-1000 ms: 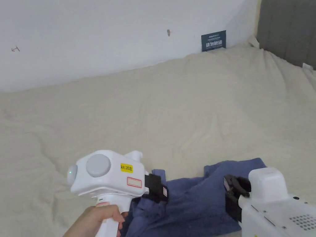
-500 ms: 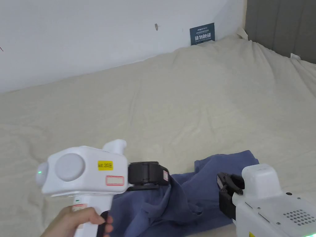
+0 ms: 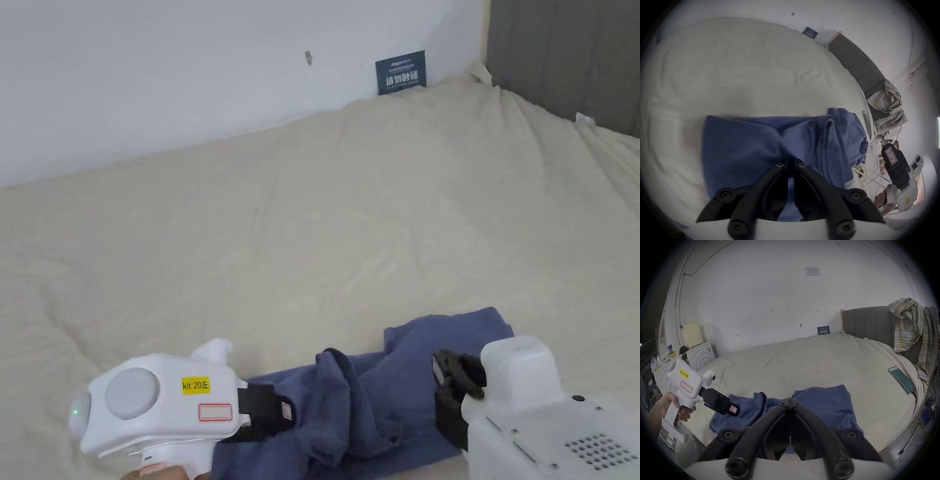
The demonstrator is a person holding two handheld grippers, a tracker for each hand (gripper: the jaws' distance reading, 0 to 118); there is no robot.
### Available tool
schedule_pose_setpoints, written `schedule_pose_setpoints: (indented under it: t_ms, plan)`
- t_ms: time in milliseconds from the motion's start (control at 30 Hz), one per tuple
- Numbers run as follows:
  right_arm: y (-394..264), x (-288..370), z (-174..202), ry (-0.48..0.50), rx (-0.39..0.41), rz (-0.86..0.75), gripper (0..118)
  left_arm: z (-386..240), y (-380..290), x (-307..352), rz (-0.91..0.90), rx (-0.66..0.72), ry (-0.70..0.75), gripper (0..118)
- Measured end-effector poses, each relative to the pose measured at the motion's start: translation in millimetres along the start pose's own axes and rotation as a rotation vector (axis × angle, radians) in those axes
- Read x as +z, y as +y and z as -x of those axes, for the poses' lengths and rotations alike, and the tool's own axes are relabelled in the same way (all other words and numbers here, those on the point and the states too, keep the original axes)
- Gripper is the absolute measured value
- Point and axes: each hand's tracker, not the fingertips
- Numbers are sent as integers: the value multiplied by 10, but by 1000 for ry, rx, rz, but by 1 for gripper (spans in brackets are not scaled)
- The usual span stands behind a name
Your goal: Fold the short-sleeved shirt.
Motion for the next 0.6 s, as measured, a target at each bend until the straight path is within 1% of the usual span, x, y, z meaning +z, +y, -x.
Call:
schedule_pose_setpoints:
  t_ms: [133,233,267,333,367,533,567,600]
  plan:
    - [4,8,-37,-13,14,3,0,-196,24,-140,16,-19,13,8]
    - [-7,5,-79,-22,8,9,0,-356,17,-221,29,-69,37,8]
    - [-13,6,-94,-24,5,10,0,-397,20,-242,26,-91,25,8]
    - [-29,8,-117,-29,2,16,0,-499,17,-280,43,-79,-7,8]
    - [-38,9,-127,-31,3,19,0,-557,5,-318,42,-97,-25,8]
    - [-62,15,-155,-39,0,36,0,-813,-34,-570,112,-139,-65,8]
    - [-61,22,-155,-44,3,40,0,-848,-49,-557,111,-138,-88,8]
    - [-58,32,-154,-47,7,38,0,-878,-55,-542,111,-139,-146,8]
